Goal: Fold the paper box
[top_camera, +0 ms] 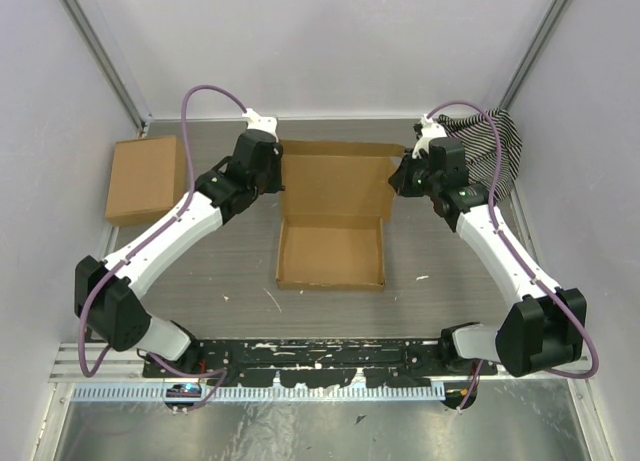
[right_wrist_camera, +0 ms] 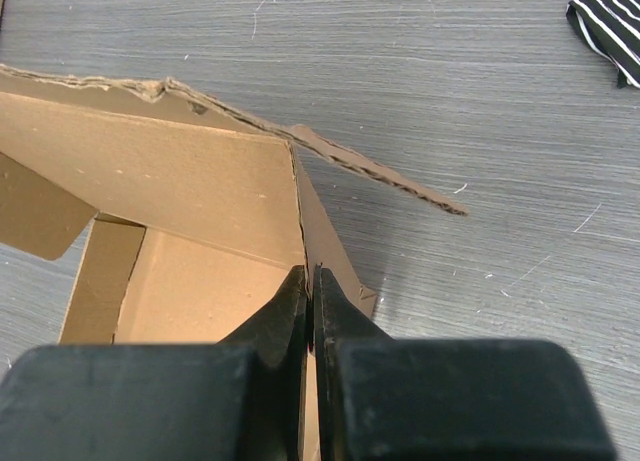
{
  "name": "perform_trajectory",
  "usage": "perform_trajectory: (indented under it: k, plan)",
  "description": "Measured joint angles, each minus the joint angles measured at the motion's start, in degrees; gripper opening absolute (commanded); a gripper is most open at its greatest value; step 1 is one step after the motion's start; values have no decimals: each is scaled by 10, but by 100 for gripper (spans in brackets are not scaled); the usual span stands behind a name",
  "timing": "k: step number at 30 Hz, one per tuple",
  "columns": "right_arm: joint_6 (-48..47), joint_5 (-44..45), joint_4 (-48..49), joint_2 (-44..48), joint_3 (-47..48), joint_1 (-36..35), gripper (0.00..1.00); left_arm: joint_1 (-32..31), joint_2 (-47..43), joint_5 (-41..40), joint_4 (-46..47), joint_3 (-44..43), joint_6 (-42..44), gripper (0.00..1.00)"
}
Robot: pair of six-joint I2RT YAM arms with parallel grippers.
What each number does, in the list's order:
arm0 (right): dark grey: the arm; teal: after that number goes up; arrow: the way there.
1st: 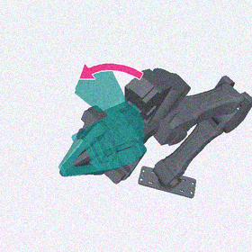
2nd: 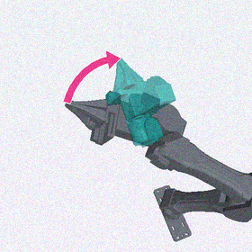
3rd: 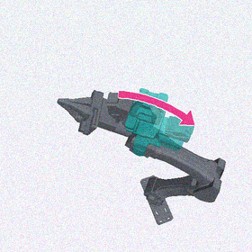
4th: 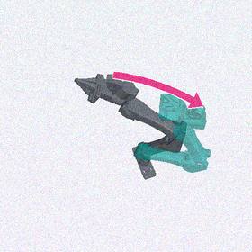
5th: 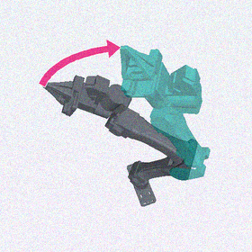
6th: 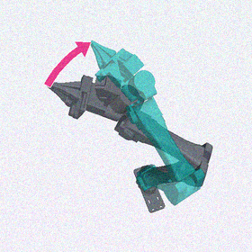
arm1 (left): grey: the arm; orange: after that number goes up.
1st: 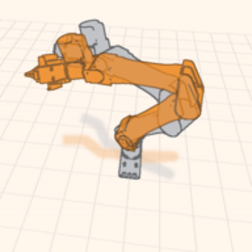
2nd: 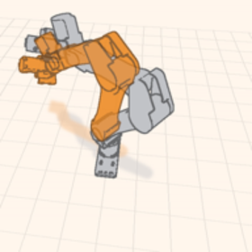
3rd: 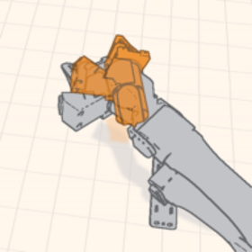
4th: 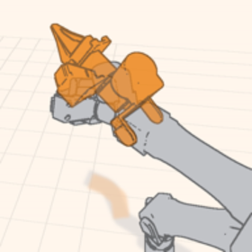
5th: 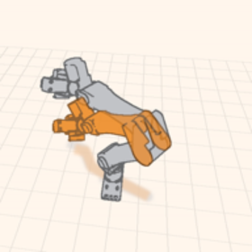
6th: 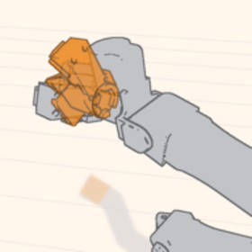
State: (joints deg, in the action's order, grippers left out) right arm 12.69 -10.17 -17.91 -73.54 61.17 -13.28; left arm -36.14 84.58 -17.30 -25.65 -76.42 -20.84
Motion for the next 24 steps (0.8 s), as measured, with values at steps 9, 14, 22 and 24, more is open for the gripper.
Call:
perform_trajectory:
  k: [9, 14, 22, 24]
  plan:
    - [15, 6, 27, -1, -12, -1, 4, 1, 0, 11, 5, 2, -4, 0]
    - [16, 29, 58, -7, -19, -9, 4, 2, 1, 11, 18, 5, 4, 0]
    - [18, 77, 133, -41, -19, -14, 4, 2, 28, 3, 38, -15, 37, 0]
    - [20, 88, 151, -49, -19, -15, 4, 3, 39, 0, 44, -27, 44, 0]
